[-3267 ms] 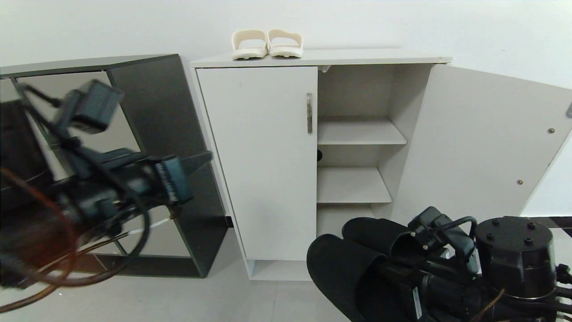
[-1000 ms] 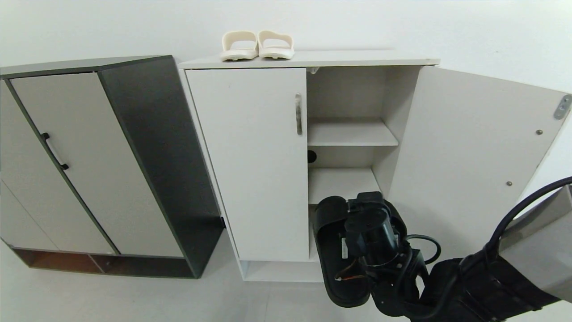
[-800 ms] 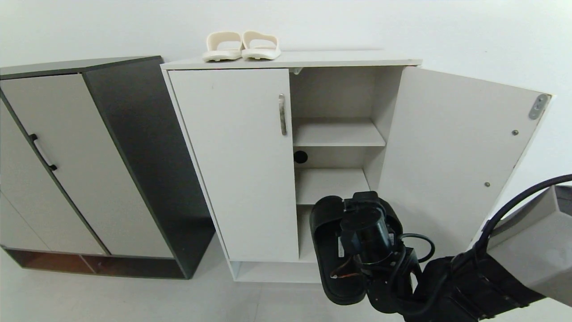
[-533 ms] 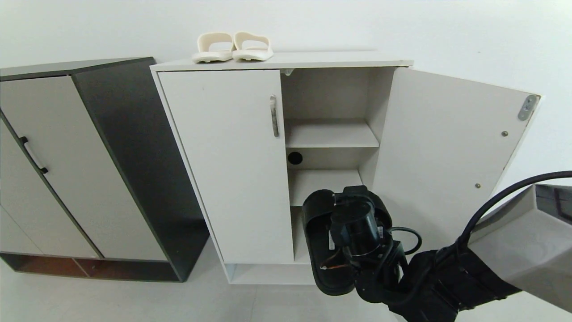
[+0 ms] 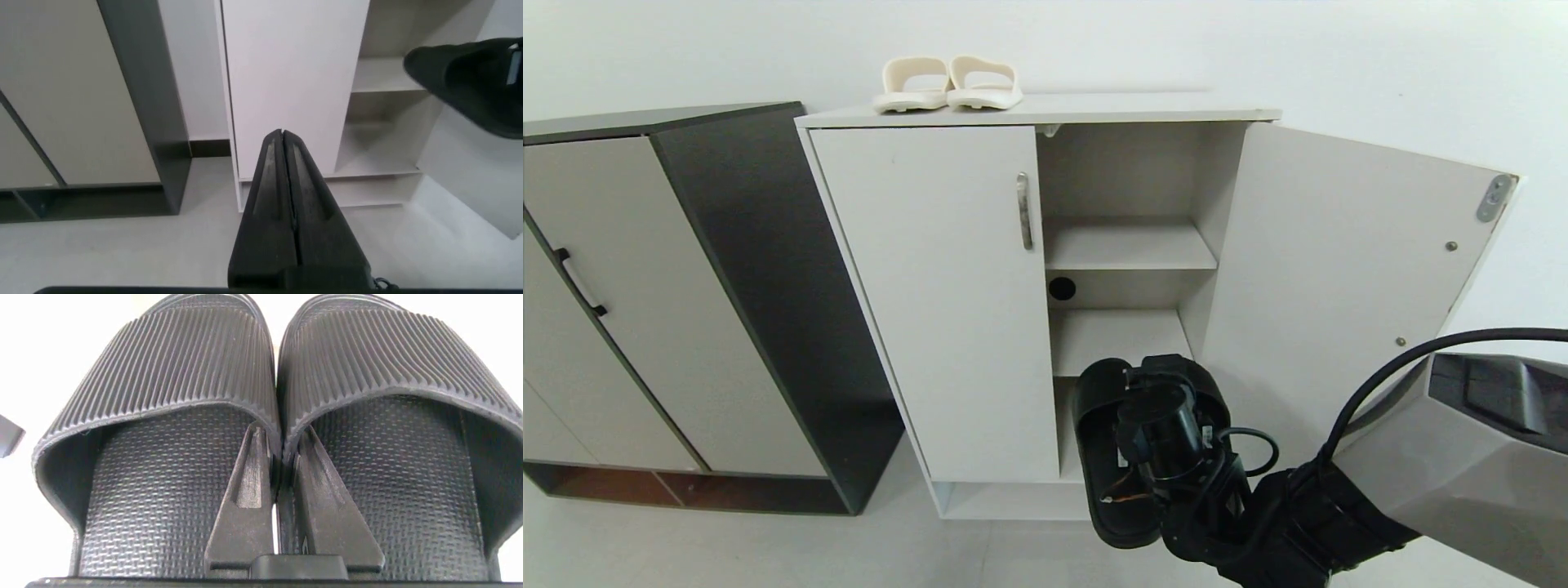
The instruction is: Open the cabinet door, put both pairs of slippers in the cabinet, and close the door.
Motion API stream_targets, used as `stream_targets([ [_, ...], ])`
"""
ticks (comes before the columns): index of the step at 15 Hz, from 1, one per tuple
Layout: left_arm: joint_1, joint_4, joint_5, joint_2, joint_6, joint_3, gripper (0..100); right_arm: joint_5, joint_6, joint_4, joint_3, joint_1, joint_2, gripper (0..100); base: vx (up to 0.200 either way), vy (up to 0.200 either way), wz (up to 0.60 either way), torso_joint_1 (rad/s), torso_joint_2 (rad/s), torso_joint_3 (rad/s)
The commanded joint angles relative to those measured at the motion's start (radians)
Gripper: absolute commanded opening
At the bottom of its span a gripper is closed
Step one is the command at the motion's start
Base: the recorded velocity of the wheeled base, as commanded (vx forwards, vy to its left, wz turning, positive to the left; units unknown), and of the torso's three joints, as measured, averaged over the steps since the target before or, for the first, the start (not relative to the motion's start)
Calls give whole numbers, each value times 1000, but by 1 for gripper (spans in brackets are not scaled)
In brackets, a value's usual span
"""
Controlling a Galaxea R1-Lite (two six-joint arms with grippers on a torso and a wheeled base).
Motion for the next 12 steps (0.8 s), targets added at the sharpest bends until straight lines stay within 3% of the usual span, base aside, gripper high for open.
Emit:
stream_targets([
  [1,0,-1,0,2,1,0,0,-1,0,-2,0,3,8,0,0,0,0,0,0,0],
  [6,0,1,0,2,-1,0,0,-2,1,-2,9,19,11,0,0,0,0,0,0,-19],
  [12,0,1,0,2,-1,0,0,1,1,-2,9,19,23,0,0,0,0,2,-1,-183],
])
